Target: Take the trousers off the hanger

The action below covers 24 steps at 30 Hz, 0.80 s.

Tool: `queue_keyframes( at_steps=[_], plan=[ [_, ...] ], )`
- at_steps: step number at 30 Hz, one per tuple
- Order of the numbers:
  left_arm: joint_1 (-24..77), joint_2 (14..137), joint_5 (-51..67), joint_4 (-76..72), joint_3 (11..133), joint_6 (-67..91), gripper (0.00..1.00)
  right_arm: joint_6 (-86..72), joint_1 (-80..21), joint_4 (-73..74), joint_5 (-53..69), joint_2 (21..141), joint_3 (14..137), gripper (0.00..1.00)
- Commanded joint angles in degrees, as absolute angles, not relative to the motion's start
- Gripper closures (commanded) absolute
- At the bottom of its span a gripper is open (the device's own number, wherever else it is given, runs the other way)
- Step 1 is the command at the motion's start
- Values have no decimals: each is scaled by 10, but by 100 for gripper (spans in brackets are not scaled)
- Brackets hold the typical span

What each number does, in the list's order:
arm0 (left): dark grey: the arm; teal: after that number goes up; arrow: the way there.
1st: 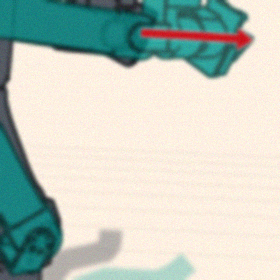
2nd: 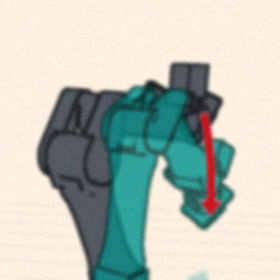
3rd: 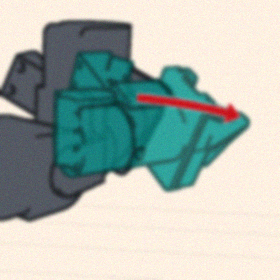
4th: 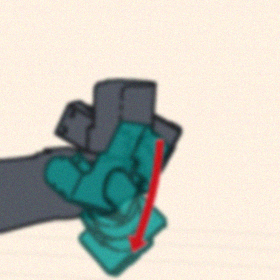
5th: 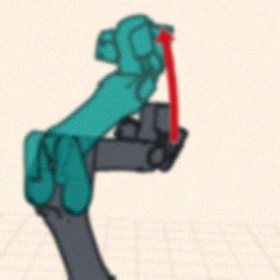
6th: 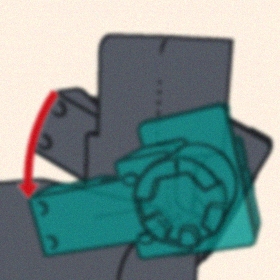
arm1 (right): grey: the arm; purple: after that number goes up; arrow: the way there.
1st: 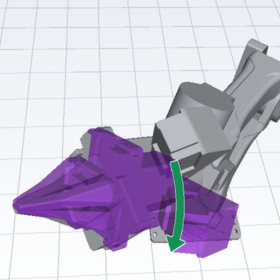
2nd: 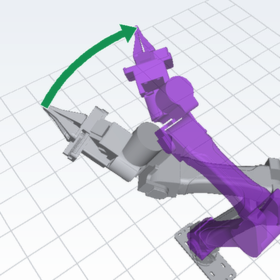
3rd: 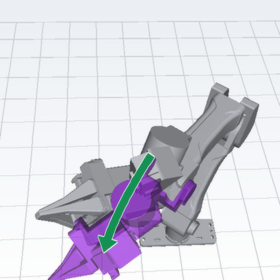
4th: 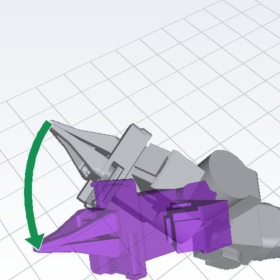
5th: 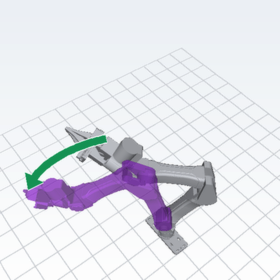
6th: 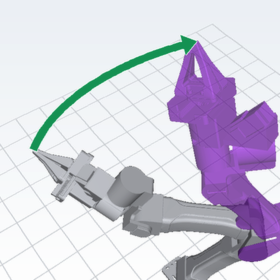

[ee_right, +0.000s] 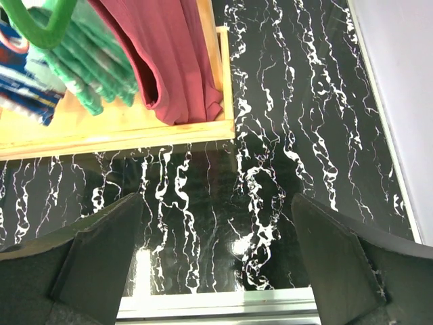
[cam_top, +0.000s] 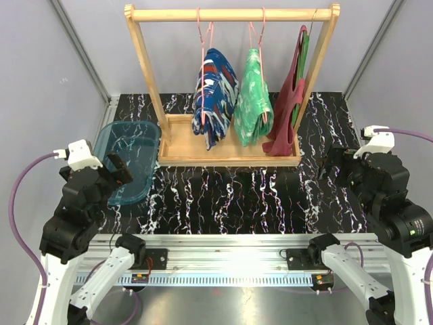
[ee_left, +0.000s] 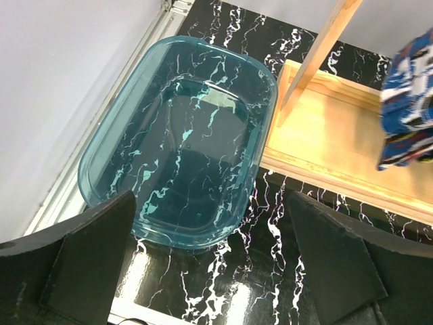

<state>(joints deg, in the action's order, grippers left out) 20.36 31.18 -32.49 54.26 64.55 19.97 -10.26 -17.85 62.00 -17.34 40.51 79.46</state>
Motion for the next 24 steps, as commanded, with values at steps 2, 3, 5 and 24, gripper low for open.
queue_keyframes(
  at_steps=[2,3,5,24],
  plan=[
    [205,308,-301,506,654,199,1,-96,-183,582,-161,412,804,1],
    [206,309,-300,506,656,198,1,-95,-182,581,-150,416,814,1],
    [206,308,-296,507,658,197,1,-93,-182,572,-129,431,828,1],
    [205,344,-267,499,671,181,1,-113,-206,666,22,817,1360,20]
  ],
)
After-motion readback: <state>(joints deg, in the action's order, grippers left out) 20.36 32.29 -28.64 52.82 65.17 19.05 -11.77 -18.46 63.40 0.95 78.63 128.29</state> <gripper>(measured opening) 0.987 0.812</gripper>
